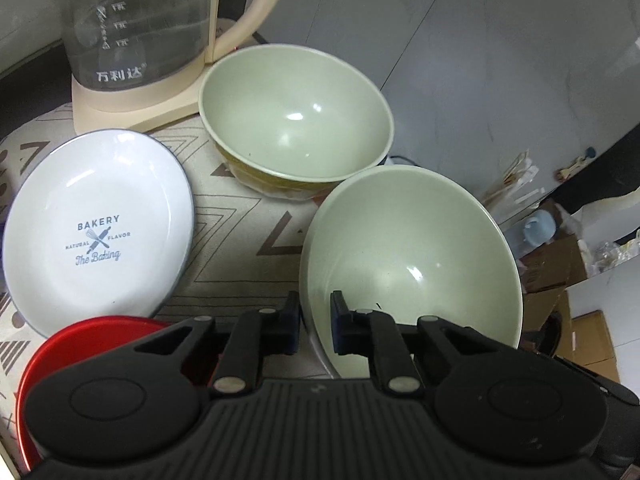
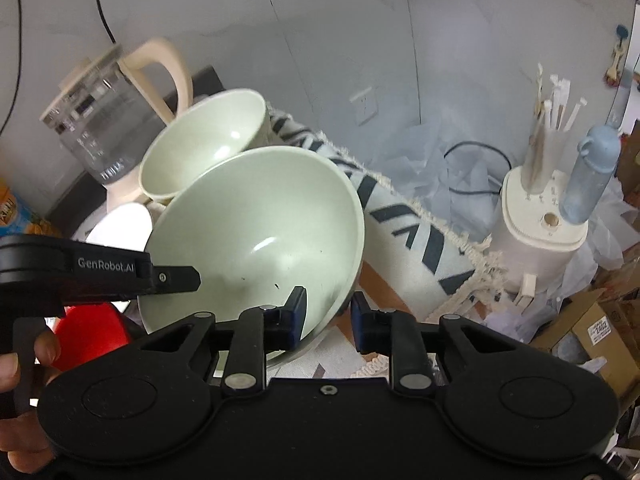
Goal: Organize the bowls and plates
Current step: 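Lift the large green bowl with both grippers and lower it into the red bowl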
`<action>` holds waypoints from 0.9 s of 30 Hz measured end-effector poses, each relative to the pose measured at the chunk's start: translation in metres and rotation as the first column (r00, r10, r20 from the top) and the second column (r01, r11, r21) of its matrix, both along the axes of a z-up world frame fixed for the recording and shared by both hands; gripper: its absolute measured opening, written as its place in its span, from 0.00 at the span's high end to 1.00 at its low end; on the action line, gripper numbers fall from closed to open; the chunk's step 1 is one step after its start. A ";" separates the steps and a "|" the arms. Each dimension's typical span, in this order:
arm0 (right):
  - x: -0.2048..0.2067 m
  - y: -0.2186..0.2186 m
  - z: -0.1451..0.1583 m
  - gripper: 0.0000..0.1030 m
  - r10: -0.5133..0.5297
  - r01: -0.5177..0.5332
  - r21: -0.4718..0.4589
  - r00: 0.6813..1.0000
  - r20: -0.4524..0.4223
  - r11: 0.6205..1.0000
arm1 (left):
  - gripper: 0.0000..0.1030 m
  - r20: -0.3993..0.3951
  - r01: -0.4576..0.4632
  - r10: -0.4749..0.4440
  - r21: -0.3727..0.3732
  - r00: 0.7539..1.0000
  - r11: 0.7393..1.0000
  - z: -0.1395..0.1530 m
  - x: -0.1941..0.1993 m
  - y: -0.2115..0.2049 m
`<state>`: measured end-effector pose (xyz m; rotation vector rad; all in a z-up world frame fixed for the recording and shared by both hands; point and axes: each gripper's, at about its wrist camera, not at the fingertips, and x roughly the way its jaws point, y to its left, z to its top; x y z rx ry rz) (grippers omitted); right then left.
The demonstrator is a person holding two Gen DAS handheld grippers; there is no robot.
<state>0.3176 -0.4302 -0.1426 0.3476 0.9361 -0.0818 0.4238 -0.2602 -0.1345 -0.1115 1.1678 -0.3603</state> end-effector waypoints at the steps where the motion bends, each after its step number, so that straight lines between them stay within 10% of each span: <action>1: -0.002 0.000 0.004 0.77 0.001 -0.001 -0.006 1.000 0.011 1.000 | 0.87 0.009 -0.005 0.005 -0.011 1.000 1.000 0.004 -0.002 0.002; 27: -0.028 0.046 0.068 0.77 0.102 -0.094 -0.063 0.983 0.149 0.994 | 0.88 0.151 -0.117 0.126 -0.066 0.981 0.991 0.068 -0.051 0.064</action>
